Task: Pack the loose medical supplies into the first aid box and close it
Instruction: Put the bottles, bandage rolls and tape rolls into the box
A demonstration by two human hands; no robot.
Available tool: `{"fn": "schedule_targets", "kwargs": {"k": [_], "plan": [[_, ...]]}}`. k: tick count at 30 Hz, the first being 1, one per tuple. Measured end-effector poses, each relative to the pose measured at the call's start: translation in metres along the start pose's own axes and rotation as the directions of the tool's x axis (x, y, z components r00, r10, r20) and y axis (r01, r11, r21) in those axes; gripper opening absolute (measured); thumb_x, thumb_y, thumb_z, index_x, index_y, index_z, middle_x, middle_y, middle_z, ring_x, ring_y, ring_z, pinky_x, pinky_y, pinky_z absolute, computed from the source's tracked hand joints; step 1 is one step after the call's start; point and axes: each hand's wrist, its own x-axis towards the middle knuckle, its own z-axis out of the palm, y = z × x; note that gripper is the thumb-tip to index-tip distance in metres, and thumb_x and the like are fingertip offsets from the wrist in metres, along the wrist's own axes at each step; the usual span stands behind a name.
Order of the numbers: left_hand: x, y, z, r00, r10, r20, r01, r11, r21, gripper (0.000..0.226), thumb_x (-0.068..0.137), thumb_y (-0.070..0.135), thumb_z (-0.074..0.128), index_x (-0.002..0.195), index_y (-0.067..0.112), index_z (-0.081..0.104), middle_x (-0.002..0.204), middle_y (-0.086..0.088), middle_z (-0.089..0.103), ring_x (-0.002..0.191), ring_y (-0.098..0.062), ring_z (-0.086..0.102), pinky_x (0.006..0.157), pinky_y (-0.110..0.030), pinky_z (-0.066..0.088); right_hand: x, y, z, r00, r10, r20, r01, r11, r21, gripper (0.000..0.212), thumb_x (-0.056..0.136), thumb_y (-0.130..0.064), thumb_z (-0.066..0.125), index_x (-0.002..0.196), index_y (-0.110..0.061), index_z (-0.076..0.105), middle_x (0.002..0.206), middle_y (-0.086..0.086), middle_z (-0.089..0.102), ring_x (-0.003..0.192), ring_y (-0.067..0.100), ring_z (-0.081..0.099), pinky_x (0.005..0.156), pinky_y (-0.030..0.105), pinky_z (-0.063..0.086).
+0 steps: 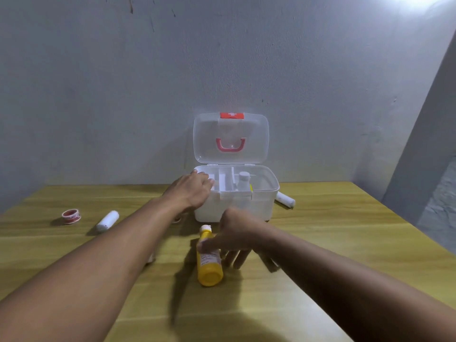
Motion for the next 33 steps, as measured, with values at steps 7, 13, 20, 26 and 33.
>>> {"fn": "schedule_targets", "kwargs": {"k": [7,13,20,26,33], "plan": [[0.003,0.003,-0.001,0.999,0.023,-0.044,-0.023,1.0,-0.015,0.037,0.097,0.036,0.03,0.065,0.019,0.036,0.113,-0.024,0.058,0.122,-0.038,0.049,0.098,-0.048,0.04,-0.016,0.012,-0.02,0.985,0.099,0.144,-0.088,0.993,-0.078,0.043,0.074,-0.027,0.077,0.106,0.0,0.067,0.103,0.02,0.069,0.084,0.03,0.07,0.061,0.042,0.062],[-0.003,0.02,0.006,0.997,0.063,-0.055,-0.062,0.998,0.018,0.026,0.099,0.029,0.03,0.077,0.015,0.037,0.121,-0.02,0.055,0.142,-0.031,0.029,0.111,-0.047,0.027,-0.033,0.021,-0.035,0.998,0.047,0.049,-0.036,0.98,-0.196,0.039,0.071,-0.03,0.079,0.1,-0.004,0.07,0.079,0.008,0.069,0.05,0.017,0.065,0.046,0.03,0.058],[0.004,0.035,0.011,0.994,0.085,-0.065,-0.084,0.996,0.009,0.022,0.096,0.026,0.028,0.078,0.016,0.037,0.125,-0.014,0.052,0.13,-0.034,0.039,0.095,-0.042,0.034,-0.045,0.022,-0.121,0.894,-0.152,-0.423,0.257,0.945,0.204,0.06,0.079,-0.008,0.073,0.129,-0.02,0.042,0.096,0.016,0.064,0.072,0.026,0.071,0.058,0.043,0.062],[0.009,0.039,0.022,1.0,0.018,0.026,-0.02,0.996,0.083,0.017,0.092,0.029,0.026,0.079,0.022,0.035,0.141,-0.013,0.046,0.119,-0.038,0.048,0.085,-0.043,0.035,-0.005,0.028,-0.143,0.712,-0.284,-0.642,0.291,0.952,-0.097,0.06,0.071,-0.012,0.073,0.124,-0.03,0.05,0.09,0.005,0.059,0.083,0.034,0.066,0.07,0.046,0.061],[0.009,0.041,0.026,0.999,-0.02,0.043,0.013,0.985,0.172,0.025,0.095,0.029,0.023,0.093,0.019,0.045,0.148,-0.011,0.042,0.132,-0.037,0.04,0.099,-0.045,0.03,0.036,0.042,-0.127,0.812,-0.316,-0.49,0.175,0.934,-0.312,0.063,0.07,-0.014,0.082,0.122,-0.031,0.052,0.108,0.009,0.061,0.092,0.027,0.06,0.07,0.034,0.053]]}}
